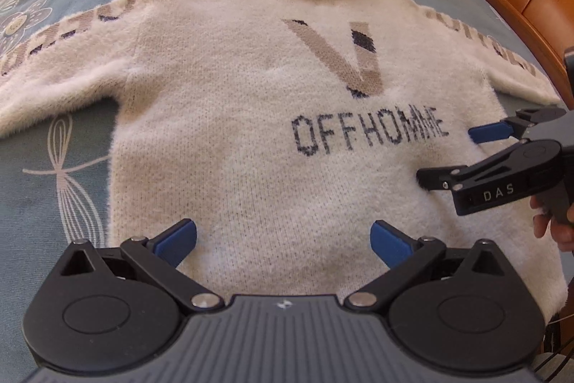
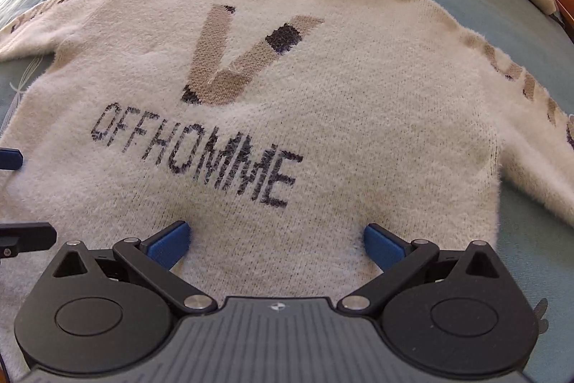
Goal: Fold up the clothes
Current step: 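Raise both grippers above the flattened sweater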
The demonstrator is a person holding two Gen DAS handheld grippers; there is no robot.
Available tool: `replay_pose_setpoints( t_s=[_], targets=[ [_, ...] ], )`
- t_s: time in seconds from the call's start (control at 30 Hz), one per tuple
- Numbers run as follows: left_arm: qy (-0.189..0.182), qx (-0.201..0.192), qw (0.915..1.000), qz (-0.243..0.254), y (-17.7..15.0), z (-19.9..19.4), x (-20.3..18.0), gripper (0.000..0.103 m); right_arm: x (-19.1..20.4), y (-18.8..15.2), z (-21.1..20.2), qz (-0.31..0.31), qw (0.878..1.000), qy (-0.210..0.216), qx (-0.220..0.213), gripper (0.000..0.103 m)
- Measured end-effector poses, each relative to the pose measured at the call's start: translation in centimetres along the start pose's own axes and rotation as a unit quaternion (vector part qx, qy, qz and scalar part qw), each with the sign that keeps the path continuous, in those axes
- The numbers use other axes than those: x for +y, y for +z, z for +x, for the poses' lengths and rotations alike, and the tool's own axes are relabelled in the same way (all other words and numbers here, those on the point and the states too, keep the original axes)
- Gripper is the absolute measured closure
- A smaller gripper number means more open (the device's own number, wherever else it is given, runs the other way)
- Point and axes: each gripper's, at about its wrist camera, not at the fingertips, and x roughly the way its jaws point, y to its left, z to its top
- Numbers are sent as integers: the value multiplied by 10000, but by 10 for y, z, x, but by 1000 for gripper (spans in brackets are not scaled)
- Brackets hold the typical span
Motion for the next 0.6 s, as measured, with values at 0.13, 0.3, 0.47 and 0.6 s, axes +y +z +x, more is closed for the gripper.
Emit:
replay_pose_setpoints(
  t_s=[0.13,0.3,0.47,0.6],
  targets=[
    [114,-195,9995,-236,23,13,17,1,1,-1,0,28,10000,-54,-48,0],
    [16,-143,9988,-474,20,16,27,1,2,-1,0,23,9999,-64,-77,0],
    [95,38,9996,-255,-7,-4,20,1,3,0,0,12,10000,-64,-35,0],
    [82,66,9985,541,-23,-21,-1,1,3,-2,0,4,10000,-66,-74,0]
  ],
)
